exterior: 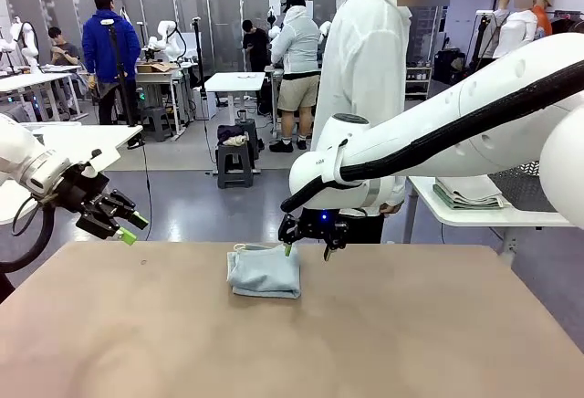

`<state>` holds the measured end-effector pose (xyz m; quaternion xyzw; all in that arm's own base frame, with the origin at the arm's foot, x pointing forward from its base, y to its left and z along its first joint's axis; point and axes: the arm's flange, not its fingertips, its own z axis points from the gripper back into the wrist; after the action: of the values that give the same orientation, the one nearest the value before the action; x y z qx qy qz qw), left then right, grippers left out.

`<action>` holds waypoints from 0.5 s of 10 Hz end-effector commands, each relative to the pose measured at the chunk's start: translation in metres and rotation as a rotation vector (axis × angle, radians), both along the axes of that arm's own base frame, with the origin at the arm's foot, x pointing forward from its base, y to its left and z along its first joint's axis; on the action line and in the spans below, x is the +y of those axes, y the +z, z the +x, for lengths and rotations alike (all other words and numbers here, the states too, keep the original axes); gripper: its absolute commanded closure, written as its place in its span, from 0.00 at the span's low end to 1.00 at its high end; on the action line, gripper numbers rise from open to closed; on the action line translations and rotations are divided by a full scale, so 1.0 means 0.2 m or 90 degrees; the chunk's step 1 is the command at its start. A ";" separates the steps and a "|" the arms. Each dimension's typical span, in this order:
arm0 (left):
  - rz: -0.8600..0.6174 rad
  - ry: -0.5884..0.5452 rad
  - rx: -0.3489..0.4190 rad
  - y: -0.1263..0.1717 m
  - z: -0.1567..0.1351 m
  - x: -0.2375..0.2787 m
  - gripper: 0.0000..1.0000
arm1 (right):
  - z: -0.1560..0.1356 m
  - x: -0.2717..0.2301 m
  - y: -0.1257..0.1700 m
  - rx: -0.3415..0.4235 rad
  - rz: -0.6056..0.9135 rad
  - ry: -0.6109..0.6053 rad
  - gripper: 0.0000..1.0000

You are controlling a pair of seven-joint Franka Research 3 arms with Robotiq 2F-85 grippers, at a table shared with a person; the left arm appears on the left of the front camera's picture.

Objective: Fold the towels and place them in the basket.
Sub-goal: Place the folded Towel with hook on the right side of the table.

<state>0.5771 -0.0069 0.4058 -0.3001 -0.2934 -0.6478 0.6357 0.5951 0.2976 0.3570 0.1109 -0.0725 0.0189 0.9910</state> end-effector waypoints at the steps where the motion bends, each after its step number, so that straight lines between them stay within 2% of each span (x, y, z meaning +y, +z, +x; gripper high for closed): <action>1: 0.000 -0.006 -0.007 0.00 0.00 0.00 0.32 | 0.02 0.01 0.01 -0.004 0.004 -0.008 0.00; 5: 0.000 -0.006 -0.007 0.00 0.00 0.00 0.32 | 0.00 0.00 0.00 0.000 0.000 0.000 0.00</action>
<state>0.5771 -0.0069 0.4058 -0.3001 -0.2934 -0.6478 0.6357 0.5951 0.2976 0.3570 0.1109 -0.0725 0.0189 0.9910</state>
